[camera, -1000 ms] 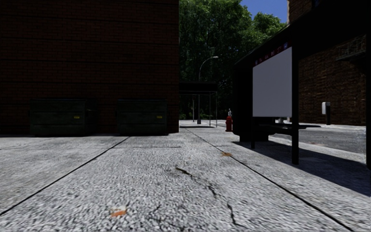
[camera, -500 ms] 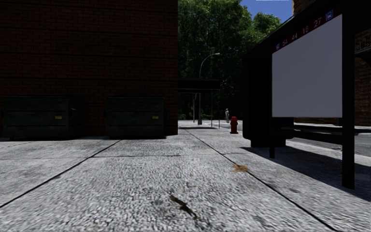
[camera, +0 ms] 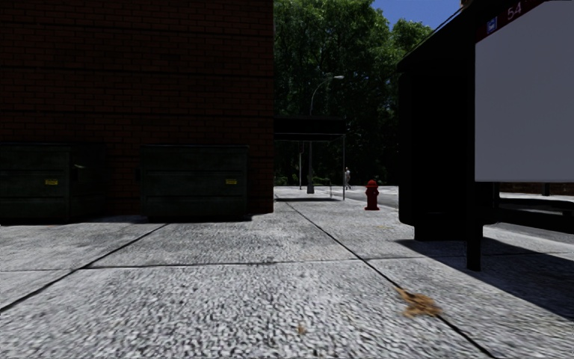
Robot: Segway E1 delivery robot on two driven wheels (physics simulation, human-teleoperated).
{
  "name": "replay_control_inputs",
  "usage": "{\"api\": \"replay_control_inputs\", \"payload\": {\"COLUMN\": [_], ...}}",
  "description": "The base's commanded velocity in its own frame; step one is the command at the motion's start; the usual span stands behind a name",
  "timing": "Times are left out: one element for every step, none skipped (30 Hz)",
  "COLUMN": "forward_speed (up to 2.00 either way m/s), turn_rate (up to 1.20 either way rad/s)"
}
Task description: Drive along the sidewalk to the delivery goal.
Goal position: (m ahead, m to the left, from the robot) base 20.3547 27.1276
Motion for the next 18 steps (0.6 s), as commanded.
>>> {"api": "replay_control_inputs", "payload": {"forward_speed": [2.0, 2.0, 2.0, 2.0, 2.0, 2.0, 2.0, 2.0, 2.0, 2.0, 2.0, 2.0, 2.0, 2.0, 2.0, 2.0, 2.0, 2.0], "turn_rate": [0.0, 0.0, 0.0, 0.0, 0.0, 0.0, -0.05, -0.14, -0.14, -0.16, -0.17, -0.17, -0.17, -0.17, -0.17, -0.17, -0.17, -0.17]}}
